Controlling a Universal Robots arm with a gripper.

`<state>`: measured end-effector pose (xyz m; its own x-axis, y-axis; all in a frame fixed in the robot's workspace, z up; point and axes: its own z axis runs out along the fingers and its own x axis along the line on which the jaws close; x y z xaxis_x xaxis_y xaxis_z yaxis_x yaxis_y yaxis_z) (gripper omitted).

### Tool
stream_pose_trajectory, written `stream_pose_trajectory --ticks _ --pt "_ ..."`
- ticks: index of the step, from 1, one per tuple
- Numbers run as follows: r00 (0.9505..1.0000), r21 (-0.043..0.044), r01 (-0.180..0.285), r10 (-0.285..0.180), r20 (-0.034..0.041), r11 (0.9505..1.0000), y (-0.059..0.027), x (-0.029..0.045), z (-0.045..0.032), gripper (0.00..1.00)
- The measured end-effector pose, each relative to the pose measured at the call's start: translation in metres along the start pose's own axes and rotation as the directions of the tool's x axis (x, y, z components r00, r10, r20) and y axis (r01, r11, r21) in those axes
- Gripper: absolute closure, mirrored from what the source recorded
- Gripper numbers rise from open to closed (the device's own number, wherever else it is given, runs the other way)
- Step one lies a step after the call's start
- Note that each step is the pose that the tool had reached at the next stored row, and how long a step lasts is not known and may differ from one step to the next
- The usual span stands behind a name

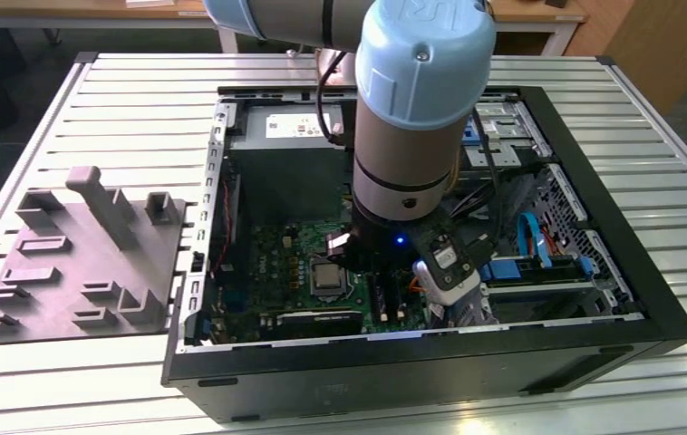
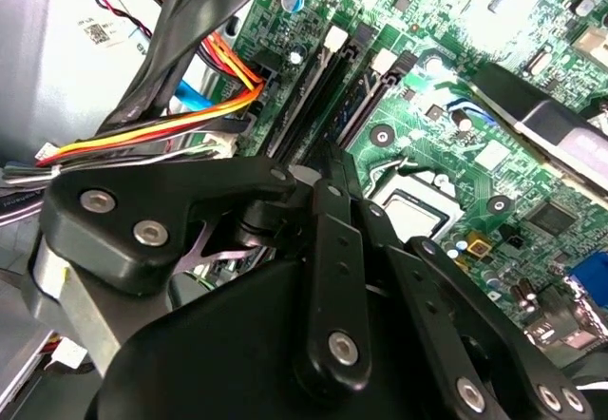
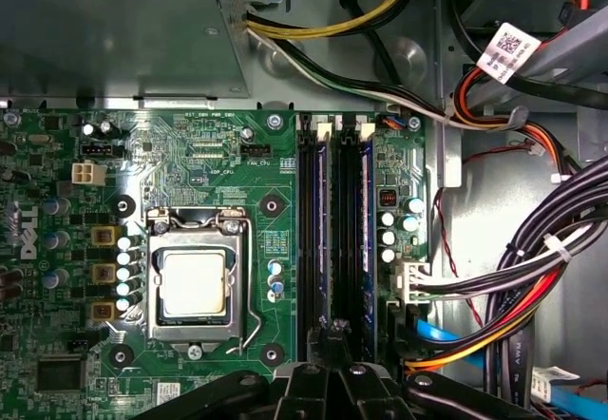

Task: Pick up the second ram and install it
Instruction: 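Press down the second ram until it locks into place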

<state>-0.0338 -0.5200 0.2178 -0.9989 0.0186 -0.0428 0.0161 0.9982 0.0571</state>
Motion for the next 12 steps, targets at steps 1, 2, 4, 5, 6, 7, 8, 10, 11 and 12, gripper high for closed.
stream_pose_trajectory --ticks 1,2,4,5,6,7,8,10,11,12 --pt "1.0000 0.0000 0.000 0.000 0.0000 1.0000 0.0000 0.0000 0.0000 0.90" --pt "1.0000 -0.0001 0.000 0.000 0.0000 1.0000 0.0000 0.0000 0.0001 0.90" --pt "1.0000 -0.0004 0.000 0.000 0.0002 1.0000 -0.0002 0.0000 0.0008 0.90" --pt "1.0000 -0.0005 0.000 0.000 0.0001 1.0000 -0.0002 0.0001 0.0008 0.90" --pt "1.0000 -0.0006 0.000 0.000 0.0000 1.0000 -0.0002 0.0001 0.0008 0.90" --pt "1.0000 -0.0006 0.000 0.000 0.0000 1.0000 -0.0001 0.0001 0.0009 0.90" --pt "1.0000 -0.0007 0.000 0.000 0.0001 1.0000 -0.0001 0.0001 0.0009 0.90" --pt "1.0000 -0.0016 0.000 0.000 0.0004 1.0000 0.0000 0.0000 0.0001 0.90" --pt "1.0000 -0.0039 0.000 0.000 0.0010 1.0000 0.0004 -0.0002 -0.0016 0.90" --pt "1.0000 -0.0025 0.000 0.000 0.0006 1.0000 0.0005 -0.0003 -0.0052 0.90"
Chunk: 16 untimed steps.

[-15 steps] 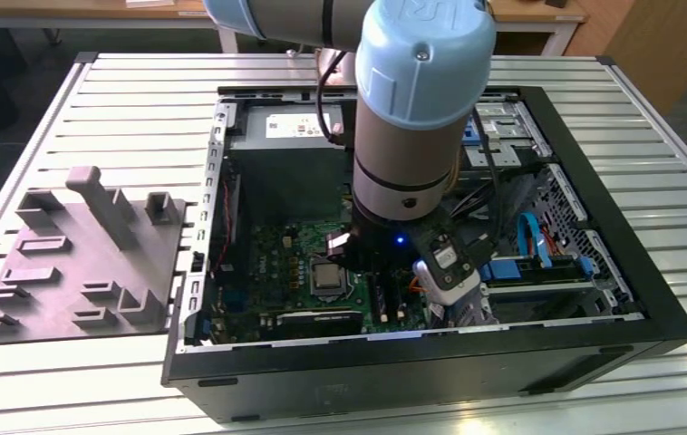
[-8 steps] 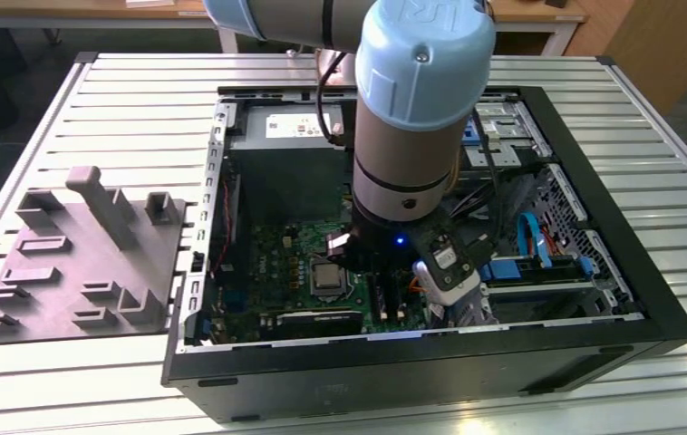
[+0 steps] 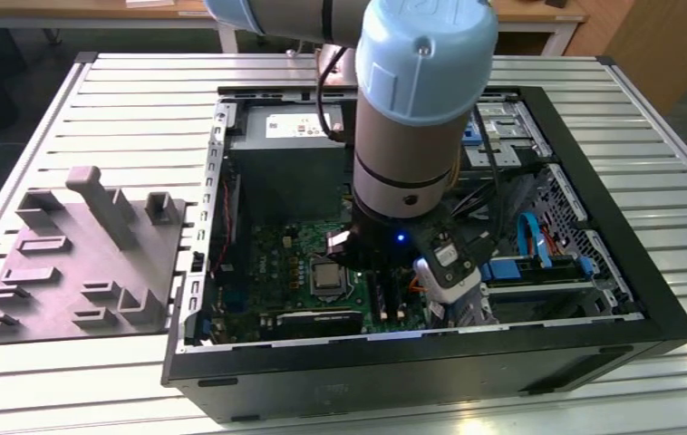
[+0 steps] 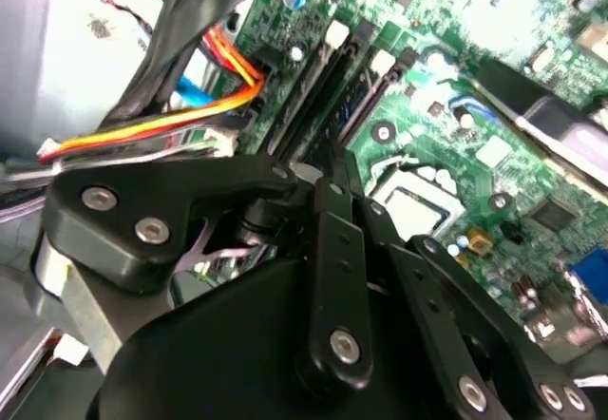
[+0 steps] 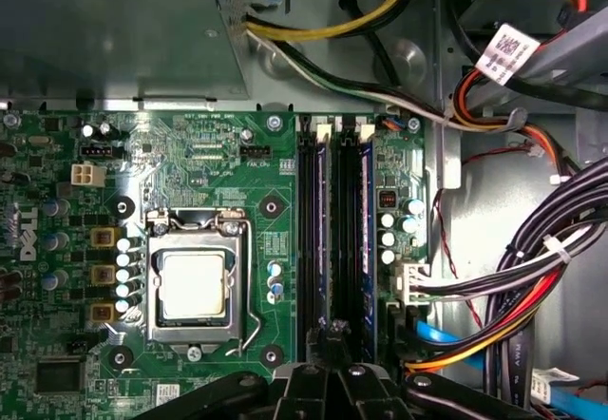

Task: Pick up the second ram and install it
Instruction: 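Press down the second ram until it locks into place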

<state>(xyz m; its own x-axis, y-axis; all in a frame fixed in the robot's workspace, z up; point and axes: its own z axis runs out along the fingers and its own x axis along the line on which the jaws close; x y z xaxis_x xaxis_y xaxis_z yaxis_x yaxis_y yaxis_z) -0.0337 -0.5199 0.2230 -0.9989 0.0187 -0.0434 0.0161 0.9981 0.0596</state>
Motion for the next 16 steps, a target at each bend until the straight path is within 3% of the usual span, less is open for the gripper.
stream_pose_trajectory --ticks 8,12,16 --pt "1.0000 0.0017 0.000 0.000 -0.0005 1.0000 0.0018 -0.0014 -0.0331 0.90" --pt "1.0000 0.0013 0.000 0.000 -0.0004 1.0000 0.0021 -0.0015 -0.0355 0.90" --pt "1.0000 0.0014 0.000 0.000 -0.0004 1.0000 0.0105 -0.0013 -0.0344 0.90"
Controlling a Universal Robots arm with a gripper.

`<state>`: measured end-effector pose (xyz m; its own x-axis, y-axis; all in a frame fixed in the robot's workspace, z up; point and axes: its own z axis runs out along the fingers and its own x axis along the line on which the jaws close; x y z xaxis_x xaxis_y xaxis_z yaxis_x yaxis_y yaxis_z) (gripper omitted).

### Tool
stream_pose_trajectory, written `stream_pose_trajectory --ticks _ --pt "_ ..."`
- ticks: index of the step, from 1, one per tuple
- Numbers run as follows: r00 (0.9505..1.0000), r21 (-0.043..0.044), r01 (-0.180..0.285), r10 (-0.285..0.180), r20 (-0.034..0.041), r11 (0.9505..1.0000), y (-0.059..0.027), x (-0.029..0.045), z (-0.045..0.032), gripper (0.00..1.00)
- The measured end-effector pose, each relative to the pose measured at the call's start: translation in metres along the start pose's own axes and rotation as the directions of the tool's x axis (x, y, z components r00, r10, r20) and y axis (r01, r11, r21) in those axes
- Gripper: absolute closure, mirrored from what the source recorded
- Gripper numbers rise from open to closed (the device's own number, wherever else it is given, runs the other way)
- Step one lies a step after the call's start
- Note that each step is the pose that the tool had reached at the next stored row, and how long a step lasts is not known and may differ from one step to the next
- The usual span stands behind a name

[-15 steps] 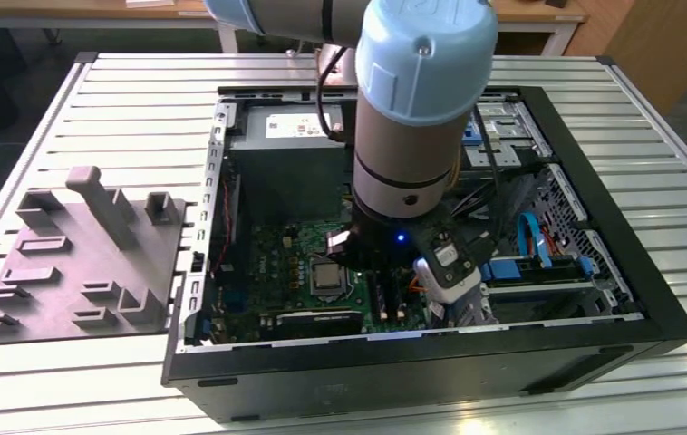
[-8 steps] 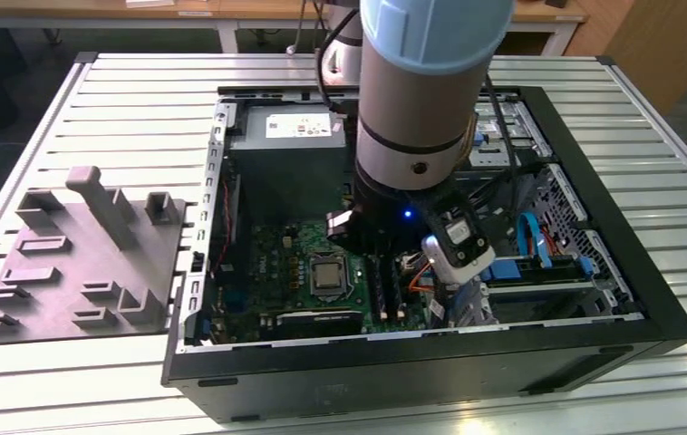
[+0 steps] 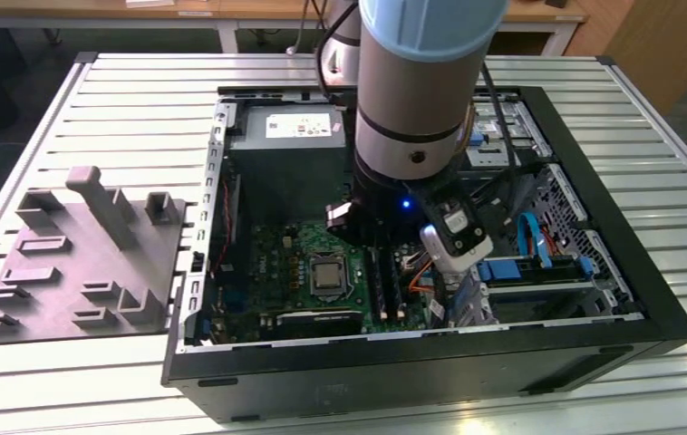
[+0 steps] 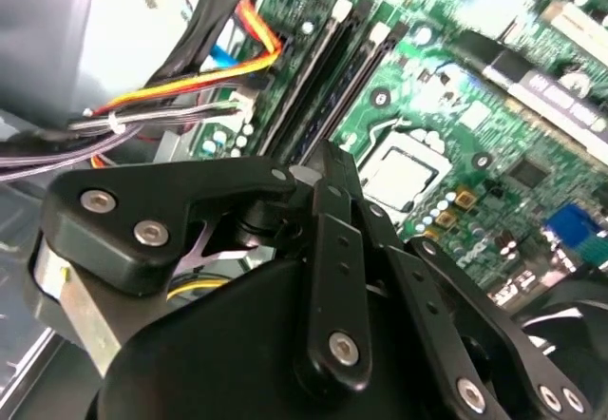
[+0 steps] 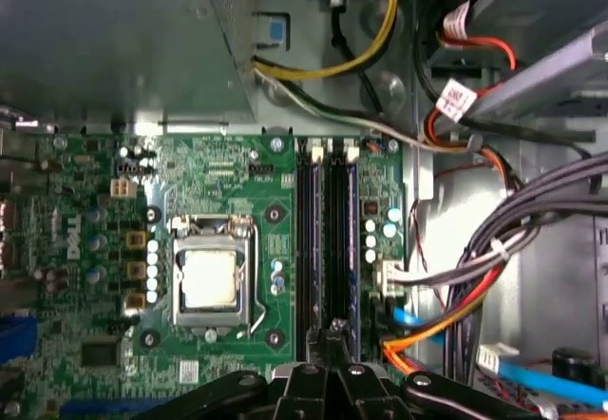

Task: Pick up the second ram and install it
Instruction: 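Press down the second ram until it locks into place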

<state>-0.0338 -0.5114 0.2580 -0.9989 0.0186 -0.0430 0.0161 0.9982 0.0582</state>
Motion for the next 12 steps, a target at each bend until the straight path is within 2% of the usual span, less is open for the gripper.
stream_pose_trajectory --ticks 5,12 --pt "1.0000 -0.0001 0.000 0.000 0.0001 1.0000 0.0111 0.0002 0.0008 0.90" --pt "1.0000 0.0000 0.000 0.000 0.0000 1.0000 0.0115 0.0002 0.0005 0.90"
